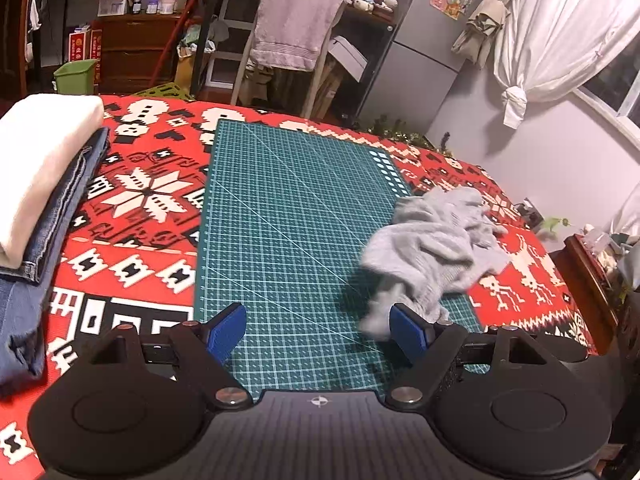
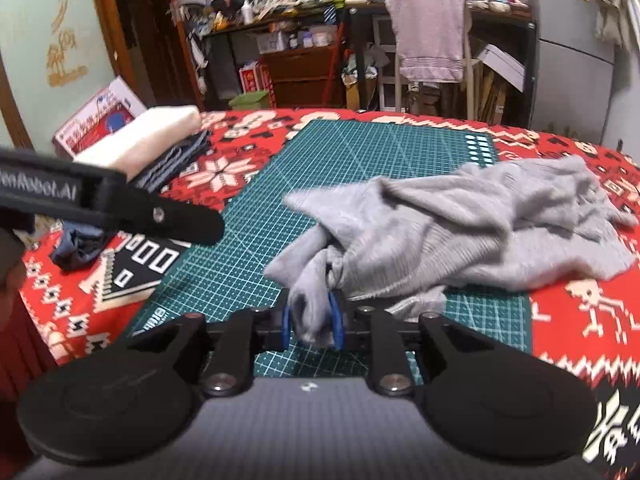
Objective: Fold clothes
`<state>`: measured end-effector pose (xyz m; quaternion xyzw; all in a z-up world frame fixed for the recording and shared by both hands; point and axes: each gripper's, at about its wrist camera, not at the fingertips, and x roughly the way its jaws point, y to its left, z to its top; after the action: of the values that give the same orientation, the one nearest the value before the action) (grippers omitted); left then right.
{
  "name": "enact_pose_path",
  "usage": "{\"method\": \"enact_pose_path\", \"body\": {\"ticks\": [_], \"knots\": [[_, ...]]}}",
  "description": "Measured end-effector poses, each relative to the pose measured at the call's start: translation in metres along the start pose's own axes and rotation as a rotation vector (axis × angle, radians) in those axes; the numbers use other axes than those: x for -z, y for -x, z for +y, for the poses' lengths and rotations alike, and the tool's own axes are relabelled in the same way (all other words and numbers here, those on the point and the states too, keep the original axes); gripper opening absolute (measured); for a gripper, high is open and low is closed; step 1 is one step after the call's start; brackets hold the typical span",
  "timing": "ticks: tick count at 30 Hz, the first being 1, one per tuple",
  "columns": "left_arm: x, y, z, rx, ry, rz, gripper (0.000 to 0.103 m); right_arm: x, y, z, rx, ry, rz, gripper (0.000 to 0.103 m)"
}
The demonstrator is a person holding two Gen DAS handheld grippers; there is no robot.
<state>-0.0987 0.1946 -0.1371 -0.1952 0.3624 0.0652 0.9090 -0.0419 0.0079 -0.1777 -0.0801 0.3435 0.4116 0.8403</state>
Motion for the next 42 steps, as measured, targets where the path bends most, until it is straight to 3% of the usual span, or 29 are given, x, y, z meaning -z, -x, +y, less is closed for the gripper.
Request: {"method": "enact_pose_path", "body": {"ticks": [5, 13, 16, 21, 23, 27, 31, 32, 33, 35, 38, 42], "knots": [[0.005, 0.001, -0.012, 0.013, -0.022, -0.012, 0.073, 0.006, 0.031, -0.012, 0.019, -0.018, -0.028, 0.036], [0.010, -0.009, -0.034, 0.082, -0.057, 0.026, 0.070, 0.017, 0.064, -0.036, 0.021, -0.089, -0.024, 0.038], [0.012, -0.018, -0.042, 0.070, -0.092, 0.035, 0.070, 0.022, 0.067, -0.046, 0.037, -0.120, -0.017, 0.038], [0.016, -0.041, -0.049, 0.032, -0.147, 0.064, 0.051, 0.024, 0.067, -0.059, 0.061, -0.150, -0.018, 0.037], [0.018, -0.048, -0.051, 0.036, -0.156, 0.076, 0.050, 0.023, 0.069, -0.062, 0.066, -0.155, -0.019, 0.037], [0.019, -0.060, -0.059, 0.040, -0.183, 0.063, 0.061, 0.024, 0.071, -0.067, 0.077, -0.162, -0.014, 0.037], [0.016, -0.075, -0.067, 0.040, -0.175, 0.042, 0.062, 0.025, 0.074, -0.070, 0.091, -0.175, -0.010, 0.037], [0.015, -0.079, -0.068, 0.030, -0.171, 0.037, 0.056, 0.025, 0.075, -0.070, 0.094, -0.176, -0.011, 0.037], [0.014, -0.082, -0.068, -0.008, -0.158, 0.031, 0.031, 0.025, 0.076, -0.071, 0.097, -0.176, -0.013, 0.037], [0.012, -0.087, -0.066, -0.083, -0.131, 0.021, 0.007, 0.024, 0.077, -0.072, 0.102, -0.176, -0.015, 0.037], [0.007, -0.080, -0.048, -0.080, -0.025, -0.009, 0.006, 0.024, 0.076, -0.075, 0.110, -0.180, -0.015, 0.037], [0.006, -0.064, -0.028, -0.080, 0.029, -0.041, 0.006, 0.023, 0.076, -0.079, 0.120, -0.186, -0.014, 0.037]]}}
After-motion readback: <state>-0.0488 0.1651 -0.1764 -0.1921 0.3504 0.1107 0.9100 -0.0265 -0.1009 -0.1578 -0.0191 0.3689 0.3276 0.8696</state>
